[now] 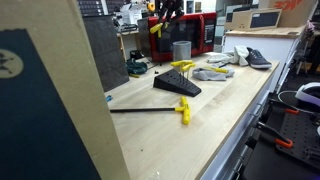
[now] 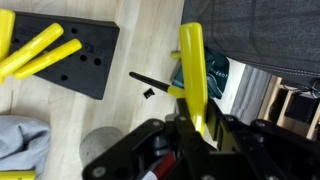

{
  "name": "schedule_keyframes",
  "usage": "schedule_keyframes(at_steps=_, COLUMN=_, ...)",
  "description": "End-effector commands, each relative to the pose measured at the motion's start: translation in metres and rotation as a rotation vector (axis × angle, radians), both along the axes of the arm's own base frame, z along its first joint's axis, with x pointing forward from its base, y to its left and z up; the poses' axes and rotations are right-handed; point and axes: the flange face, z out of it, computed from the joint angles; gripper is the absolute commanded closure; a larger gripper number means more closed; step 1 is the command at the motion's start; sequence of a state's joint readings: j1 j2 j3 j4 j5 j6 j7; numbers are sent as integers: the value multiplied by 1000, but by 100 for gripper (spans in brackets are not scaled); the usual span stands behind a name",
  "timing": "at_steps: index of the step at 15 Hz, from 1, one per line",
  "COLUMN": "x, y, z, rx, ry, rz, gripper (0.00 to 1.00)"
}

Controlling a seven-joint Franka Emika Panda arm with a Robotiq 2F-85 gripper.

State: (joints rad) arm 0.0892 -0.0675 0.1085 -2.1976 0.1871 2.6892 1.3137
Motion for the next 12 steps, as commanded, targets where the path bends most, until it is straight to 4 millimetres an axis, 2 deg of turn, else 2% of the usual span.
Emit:
schedule_keyframes(at_steps=1, x=1, y=-3, z=1, rx=2, ry=-2, rz=-5, gripper=94)
schedule_keyframes(at_steps=7, x=-8, y=9, z=-16, rx=25, ry=48, rz=-26, gripper=94)
schedule_keyframes(at_steps=12, x=-15, y=24, z=-20, rx=36, ry=80, rz=-22, gripper=94)
